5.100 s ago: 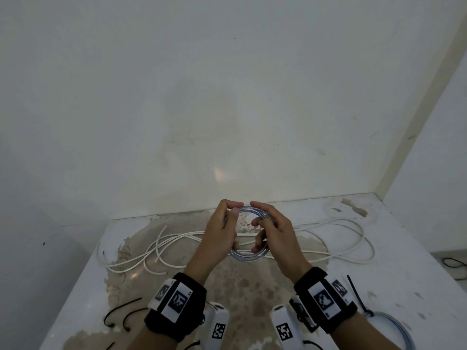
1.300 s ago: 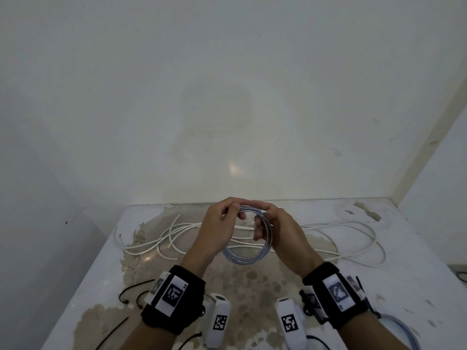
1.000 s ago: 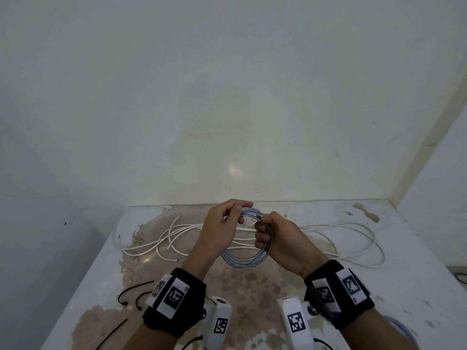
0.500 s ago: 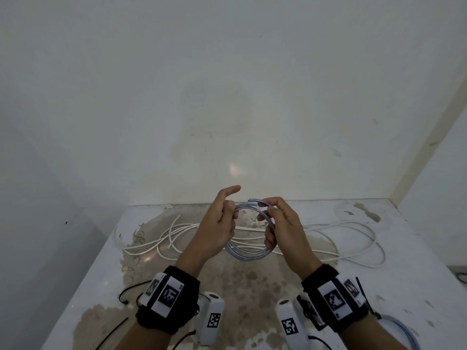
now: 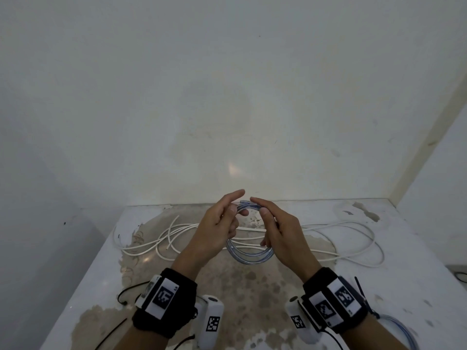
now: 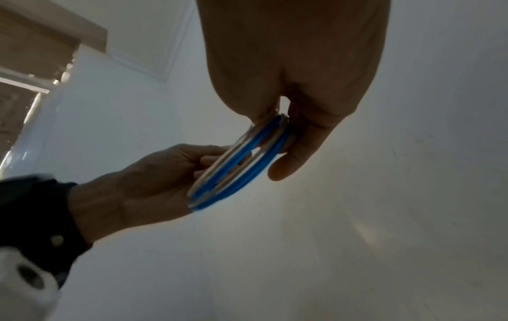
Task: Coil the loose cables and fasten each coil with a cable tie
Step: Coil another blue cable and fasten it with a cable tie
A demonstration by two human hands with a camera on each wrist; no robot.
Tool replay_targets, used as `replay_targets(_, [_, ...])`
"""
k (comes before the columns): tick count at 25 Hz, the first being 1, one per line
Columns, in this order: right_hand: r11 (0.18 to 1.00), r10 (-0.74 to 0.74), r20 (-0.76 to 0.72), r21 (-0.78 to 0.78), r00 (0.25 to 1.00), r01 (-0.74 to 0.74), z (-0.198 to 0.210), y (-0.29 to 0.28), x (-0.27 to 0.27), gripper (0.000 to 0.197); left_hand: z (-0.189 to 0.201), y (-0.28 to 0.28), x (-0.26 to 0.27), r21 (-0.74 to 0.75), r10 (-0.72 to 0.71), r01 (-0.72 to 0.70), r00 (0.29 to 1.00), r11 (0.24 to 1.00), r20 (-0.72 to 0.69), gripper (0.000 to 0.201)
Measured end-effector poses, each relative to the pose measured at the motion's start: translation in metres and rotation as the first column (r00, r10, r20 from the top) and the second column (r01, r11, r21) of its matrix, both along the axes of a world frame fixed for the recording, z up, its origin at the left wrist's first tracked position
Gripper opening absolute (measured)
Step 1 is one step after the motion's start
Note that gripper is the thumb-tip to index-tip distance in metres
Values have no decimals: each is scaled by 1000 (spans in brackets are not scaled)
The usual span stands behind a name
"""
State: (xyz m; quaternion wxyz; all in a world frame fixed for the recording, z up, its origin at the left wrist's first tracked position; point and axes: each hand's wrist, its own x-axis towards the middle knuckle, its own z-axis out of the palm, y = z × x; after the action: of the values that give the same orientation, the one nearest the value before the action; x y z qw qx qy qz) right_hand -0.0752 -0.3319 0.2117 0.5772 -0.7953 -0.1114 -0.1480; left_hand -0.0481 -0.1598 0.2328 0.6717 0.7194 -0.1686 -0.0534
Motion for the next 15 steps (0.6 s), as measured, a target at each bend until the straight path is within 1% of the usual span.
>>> replay_targets(2, [999, -17, 42, -42, 999, 19, -4, 0, 1, 32, 4, 0, -1, -122, -40, 27, 994, 992, -101, 38])
replay_targets(3, [998, -32, 64, -51, 997, 35, -7, -1, 2, 32, 6, -1, -1, -132, -50, 35, 992, 991, -116, 38])
replay_targets(4, [998, -51, 73, -45, 996, 54, -10, -1, 3, 32, 7, -2, -1, -101, -45, 35, 994, 994, -103, 37])
replay_targets(6, [997, -81, 56, 2, 995, 81, -14, -1, 5, 32, 8, -2, 0, 46, -15, 16, 1000, 999, -15, 35])
replay_targets(8, [996, -87, 44, 24, 995, 86, -15, -4, 7, 33, 4, -1, 3, 190, -14, -4, 996, 982, 93, 39])
replay_targets(10, [998, -61, 43, 12, 997, 61, -16, -5, 7, 34, -2, 0, 4, 301, -34, -18, 985, 953, 168, 38])
replay_targets(13, [1000, -20, 38, 24, 999, 19, -15, -4, 7, 35, -11, -7, 1, 384, -20, -76, 970, 920, 241, 40])
replay_targets(15, [1000, 5, 39, 12, 999, -5, -12, -2, 6, 34, -15, -11, 1, 435, 6, -151, 948, 888, 317, 45])
